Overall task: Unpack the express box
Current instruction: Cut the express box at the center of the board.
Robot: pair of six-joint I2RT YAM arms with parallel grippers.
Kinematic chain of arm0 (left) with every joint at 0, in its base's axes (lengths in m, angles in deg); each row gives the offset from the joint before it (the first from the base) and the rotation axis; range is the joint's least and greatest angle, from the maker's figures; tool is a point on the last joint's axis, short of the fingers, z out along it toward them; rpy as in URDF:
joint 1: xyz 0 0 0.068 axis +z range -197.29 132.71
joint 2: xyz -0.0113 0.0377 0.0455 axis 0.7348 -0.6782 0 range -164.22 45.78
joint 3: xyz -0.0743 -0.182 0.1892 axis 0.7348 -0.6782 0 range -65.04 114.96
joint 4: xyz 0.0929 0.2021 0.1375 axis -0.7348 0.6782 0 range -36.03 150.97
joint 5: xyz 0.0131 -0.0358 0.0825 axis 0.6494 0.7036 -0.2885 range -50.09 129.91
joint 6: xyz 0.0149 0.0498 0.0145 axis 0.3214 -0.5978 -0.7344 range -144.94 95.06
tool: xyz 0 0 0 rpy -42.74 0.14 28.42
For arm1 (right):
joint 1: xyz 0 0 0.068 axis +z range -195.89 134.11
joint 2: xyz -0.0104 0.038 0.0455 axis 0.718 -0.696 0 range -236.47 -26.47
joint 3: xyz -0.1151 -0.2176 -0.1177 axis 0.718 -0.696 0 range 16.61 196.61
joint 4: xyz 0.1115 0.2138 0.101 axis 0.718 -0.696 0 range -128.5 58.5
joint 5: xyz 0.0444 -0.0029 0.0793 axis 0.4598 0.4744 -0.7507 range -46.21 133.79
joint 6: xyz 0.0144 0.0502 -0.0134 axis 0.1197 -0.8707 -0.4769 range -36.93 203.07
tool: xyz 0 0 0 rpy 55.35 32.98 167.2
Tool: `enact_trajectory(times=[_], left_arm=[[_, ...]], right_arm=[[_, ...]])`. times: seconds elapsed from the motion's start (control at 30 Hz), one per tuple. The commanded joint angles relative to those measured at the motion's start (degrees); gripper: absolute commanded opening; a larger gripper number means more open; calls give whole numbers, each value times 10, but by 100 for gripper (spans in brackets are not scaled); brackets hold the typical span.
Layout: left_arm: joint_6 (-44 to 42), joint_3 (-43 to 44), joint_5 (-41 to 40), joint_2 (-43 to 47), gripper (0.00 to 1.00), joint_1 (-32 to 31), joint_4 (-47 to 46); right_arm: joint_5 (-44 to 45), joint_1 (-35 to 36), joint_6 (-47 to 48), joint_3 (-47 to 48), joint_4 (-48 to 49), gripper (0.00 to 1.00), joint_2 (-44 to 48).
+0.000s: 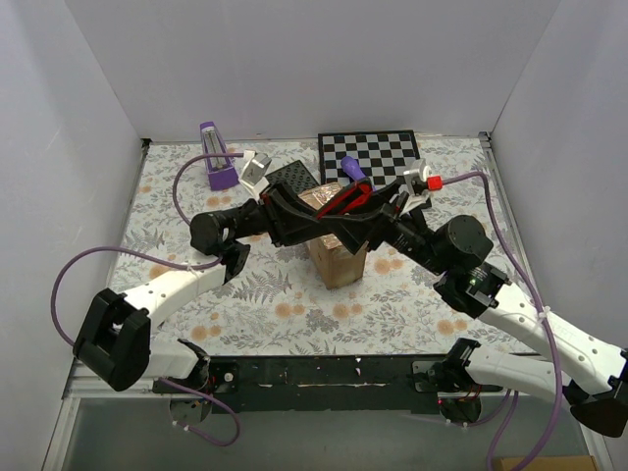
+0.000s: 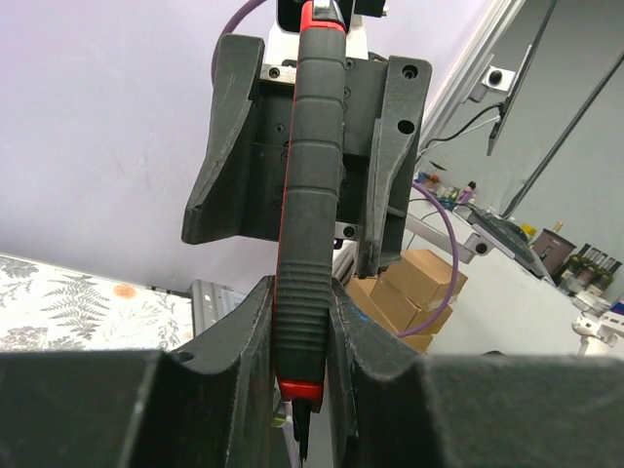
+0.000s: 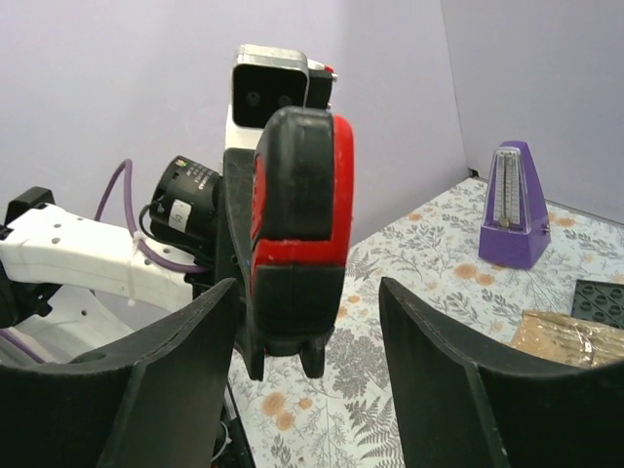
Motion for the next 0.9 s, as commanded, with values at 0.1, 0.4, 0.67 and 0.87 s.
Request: enact_trajectory(times=[0.1,0.4,0.67,0.87], left_arm=[[24,5,-21,-13,0,-22,-54],[25,9,-20,-17,0,-31,-54],[-48,25,-11,2,50,-31,75],[-215,26,-64,63,98,-27,335]], right_arm=[[-19,3,-5,2,99,59,-14],[-23,1,-8,4,97,25,-29],[16,-2,45,18,32,1,8],[92,-2,125,31,-51,1,61]])
